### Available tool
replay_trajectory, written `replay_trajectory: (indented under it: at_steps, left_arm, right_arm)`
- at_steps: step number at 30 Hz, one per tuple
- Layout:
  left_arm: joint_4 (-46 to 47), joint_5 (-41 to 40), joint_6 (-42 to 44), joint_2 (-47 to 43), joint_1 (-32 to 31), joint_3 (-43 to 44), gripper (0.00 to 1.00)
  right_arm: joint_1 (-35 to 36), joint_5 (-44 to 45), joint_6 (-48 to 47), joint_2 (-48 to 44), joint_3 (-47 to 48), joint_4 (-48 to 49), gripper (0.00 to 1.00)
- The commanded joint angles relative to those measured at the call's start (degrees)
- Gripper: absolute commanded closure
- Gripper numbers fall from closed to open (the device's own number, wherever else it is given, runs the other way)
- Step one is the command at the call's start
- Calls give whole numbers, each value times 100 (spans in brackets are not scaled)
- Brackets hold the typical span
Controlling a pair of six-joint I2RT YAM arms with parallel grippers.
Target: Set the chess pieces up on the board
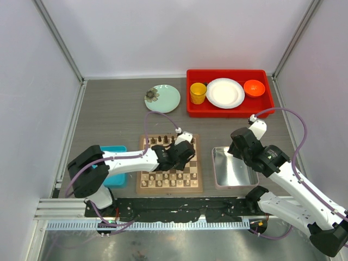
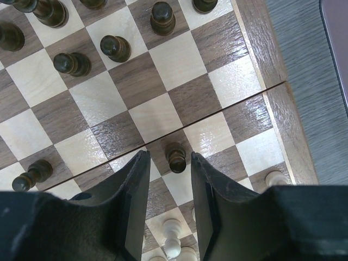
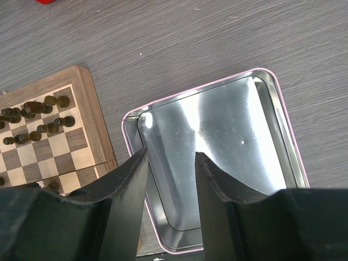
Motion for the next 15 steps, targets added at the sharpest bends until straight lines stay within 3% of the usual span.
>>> replay_trajectory:
  at_steps: [1,15]
  left_arm:
    - [275,-133,-17,-18,-24,88,61]
    - [187,-186,36,-115,-24,202,64]
  right_arm:
    - [-28,195,-11,-42,108,-35,55]
    - [-28,195,-11,-42,108,-27,55]
